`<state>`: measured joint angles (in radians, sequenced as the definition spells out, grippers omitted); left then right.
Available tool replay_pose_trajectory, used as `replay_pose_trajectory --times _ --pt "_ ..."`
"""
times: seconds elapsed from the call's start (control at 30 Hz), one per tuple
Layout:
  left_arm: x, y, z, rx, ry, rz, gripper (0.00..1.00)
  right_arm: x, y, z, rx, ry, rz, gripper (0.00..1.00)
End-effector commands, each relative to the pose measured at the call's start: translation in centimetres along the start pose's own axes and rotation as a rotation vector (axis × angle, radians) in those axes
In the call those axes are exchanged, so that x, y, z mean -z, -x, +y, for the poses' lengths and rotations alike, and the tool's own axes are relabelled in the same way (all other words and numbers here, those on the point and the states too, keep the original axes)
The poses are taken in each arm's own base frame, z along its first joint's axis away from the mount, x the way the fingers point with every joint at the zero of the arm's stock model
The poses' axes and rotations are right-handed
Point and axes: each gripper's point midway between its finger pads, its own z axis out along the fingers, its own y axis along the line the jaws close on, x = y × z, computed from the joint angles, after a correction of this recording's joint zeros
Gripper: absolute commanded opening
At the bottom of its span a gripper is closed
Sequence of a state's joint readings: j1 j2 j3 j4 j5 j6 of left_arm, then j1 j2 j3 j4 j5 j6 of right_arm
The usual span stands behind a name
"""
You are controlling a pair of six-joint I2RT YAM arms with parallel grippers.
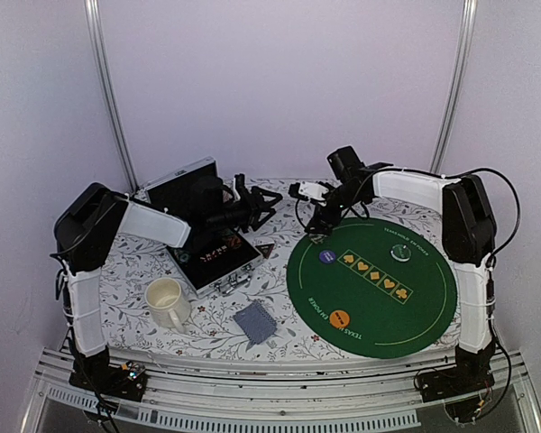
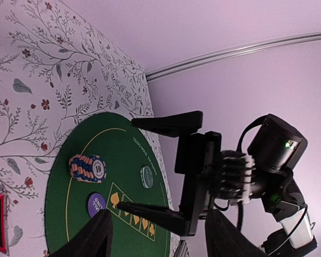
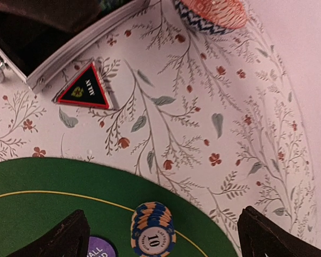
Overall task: Distribute texas hold em gaming equipment
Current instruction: Place the poker chips pile in the small blind area, then adjust the poker chips pile in the small blind area.
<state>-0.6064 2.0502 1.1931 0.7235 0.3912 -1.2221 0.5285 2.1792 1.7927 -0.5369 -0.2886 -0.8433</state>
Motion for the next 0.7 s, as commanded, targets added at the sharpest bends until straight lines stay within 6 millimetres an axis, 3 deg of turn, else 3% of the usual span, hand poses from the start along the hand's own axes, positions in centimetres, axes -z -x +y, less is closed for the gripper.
replay_pose_trajectory --times 0.0,0.17,0.33,0.43,0.67 --pt "2.6 2.5 -4.4 -0.108 -0.053 -0.054 0.61 6.6 6.0 -4.5 -0.005 -0.212 -0.156 0.99" --pt "5.2 3.7 -7.1 -0.247 -0.047 -0.083 0.61 11.7 8.5 -8.2 -0.131 -0.41 -0.236 0.99" --pt "8.6 4.7 -9.4 -0.462 0.05 -0.131 0.67 14.9 10.0 -8.6 -0.381 -0.423 -0.336 0.99" --pt "11.3 5.2 -11.0 -0.597 0.107 -0.171 0.73 13.6 7.5 -8.7 -0.6 -0.452 -0.257 0.99" --pt "15.4 4.6 -11.4 -0.729 0.192 -0.18 0.84 8.1 0.4 -6.3 -0.945 -0.455 -0.04 0.99"
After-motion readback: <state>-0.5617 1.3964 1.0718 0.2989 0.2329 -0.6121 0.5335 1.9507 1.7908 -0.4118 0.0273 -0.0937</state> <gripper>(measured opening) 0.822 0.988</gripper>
